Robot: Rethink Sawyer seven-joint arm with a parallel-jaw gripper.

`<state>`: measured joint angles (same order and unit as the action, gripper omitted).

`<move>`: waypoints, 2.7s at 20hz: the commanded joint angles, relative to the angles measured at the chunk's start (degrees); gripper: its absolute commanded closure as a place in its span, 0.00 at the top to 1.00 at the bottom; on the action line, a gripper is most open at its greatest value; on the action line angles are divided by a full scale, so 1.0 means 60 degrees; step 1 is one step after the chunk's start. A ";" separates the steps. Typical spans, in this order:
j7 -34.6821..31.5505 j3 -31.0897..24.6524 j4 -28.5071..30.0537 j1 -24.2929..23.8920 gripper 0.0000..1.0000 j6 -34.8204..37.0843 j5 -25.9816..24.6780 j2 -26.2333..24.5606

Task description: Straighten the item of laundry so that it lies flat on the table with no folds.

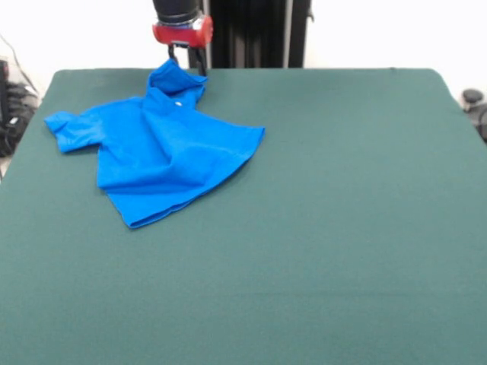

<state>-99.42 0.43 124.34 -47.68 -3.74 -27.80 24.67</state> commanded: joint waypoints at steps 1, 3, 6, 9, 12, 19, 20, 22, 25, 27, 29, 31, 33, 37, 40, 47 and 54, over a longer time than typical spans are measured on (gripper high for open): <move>-0.0952 -0.1172 -0.1733 0.0101 1.00 0.0354 0.0405 -0.0287; -0.0959 -0.1173 -0.1730 0.0105 1.00 0.0363 0.0398 -0.0272; -0.0995 -0.1137 -0.1729 0.0151 1.00 0.0317 0.0403 -0.0277; -0.1028 -0.1118 -0.1706 0.0161 1.00 0.0253 0.0401 -0.0267; -0.1040 -0.1105 -0.1709 0.0177 1.00 0.0240 0.0408 -0.0274; -0.1057 -0.1101 -0.1719 0.0172 1.00 0.0170 0.0395 -0.0318; -0.1058 -0.1095 -0.1721 0.0178 1.00 0.0167 0.0396 -0.0313; -0.1069 -0.1075 -0.1715 0.0193 1.00 0.0169 0.0407 -0.0307; -0.1079 -0.1068 -0.1725 0.0197 1.00 0.0133 0.0403 -0.0343; -0.1095 -0.1045 -0.1728 0.0211 1.00 0.0088 0.0398 -0.0363; -0.1099 -0.1030 -0.1732 0.0233 1.00 0.0078 0.0400 -0.0362; -0.1108 -0.1016 -0.1738 0.0252 1.00 0.0063 0.0405 -0.0372; -0.1117 -0.1009 -0.1734 0.0257 1.00 0.0036 0.0400 -0.0390; -0.1142 -0.0980 -0.1730 0.0288 1.00 -0.0003 0.0411 -0.0392; -0.1149 -0.0968 -0.1735 0.0308 1.00 -0.0036 0.0407 -0.0402; -0.1173 -0.0935 -0.1704 0.0338 1.00 -0.0075 0.0407 -0.0407; -0.1123 -0.1011 -0.1761 0.0297 1.00 0.0076 0.0439 -0.0383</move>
<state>-99.42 -0.05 124.33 -48.27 -3.17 -27.80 24.79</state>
